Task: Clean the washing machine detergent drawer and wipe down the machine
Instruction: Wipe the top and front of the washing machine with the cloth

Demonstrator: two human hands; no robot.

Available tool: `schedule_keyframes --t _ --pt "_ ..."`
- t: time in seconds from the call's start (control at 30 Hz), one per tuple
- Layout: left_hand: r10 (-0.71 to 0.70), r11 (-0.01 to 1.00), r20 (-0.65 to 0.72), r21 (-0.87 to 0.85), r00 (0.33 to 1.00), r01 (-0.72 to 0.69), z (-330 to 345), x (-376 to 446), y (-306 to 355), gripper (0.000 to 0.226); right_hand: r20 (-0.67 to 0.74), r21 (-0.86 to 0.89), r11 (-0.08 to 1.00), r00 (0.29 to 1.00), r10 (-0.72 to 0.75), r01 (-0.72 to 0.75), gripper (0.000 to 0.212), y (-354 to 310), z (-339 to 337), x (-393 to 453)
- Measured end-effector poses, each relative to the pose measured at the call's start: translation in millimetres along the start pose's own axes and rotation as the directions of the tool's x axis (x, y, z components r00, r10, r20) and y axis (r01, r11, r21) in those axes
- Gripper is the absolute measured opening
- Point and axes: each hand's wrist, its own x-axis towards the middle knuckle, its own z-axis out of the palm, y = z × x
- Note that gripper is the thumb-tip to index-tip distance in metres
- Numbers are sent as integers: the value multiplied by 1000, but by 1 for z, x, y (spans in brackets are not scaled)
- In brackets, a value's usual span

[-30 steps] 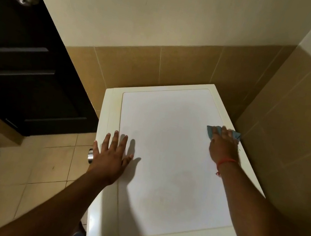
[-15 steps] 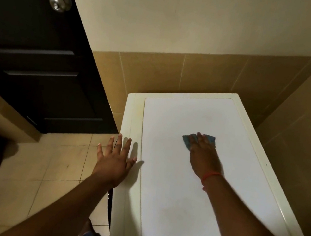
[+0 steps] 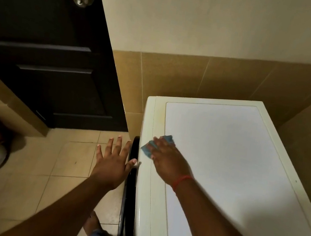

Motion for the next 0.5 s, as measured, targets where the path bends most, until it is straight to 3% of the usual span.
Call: schedule_keyframes --t 0.07,0.1,0.2,0.23,0.33,0.37,0.47,0.5 --pt "-6 1000 -1 -3 1000 6 -1 5 -11 75 -41 30 951 950 308 -307 58 2 -4 11" --pt "-8 1000 -3 -4 1000 8 -1 7 -15 76 -36 35 947 947 320 -319 59 -4 -1 19" --pt "-2 1000 2 2 1000 2 -2 14 -24 78 54 8 1000 998 -31 31 55 -20 12 36" --pt "2 1000 4 7 1000 -2 -3 17 -26 78 61 -10 999 997 -49 49 54 -14 11 41" --pt "24 999 2 21 1000 -24 -4 26 -29 76 -37 34 943 942 333 -332 59 4 6 47" --pt "33 999 -4 21 999 -33 -4 29 -28 75 -63 33 942 940 334 -333 61 1 8 47" --pt "67 997 -22 26 997 -67 -6 39 -24 72 -59 -72 997 998 18 -23 59 5 12 43" --pt "77 997 -23 33 997 -77 -6 42 -22 72 -55 -82 996 998 38 -43 59 18 8 41"
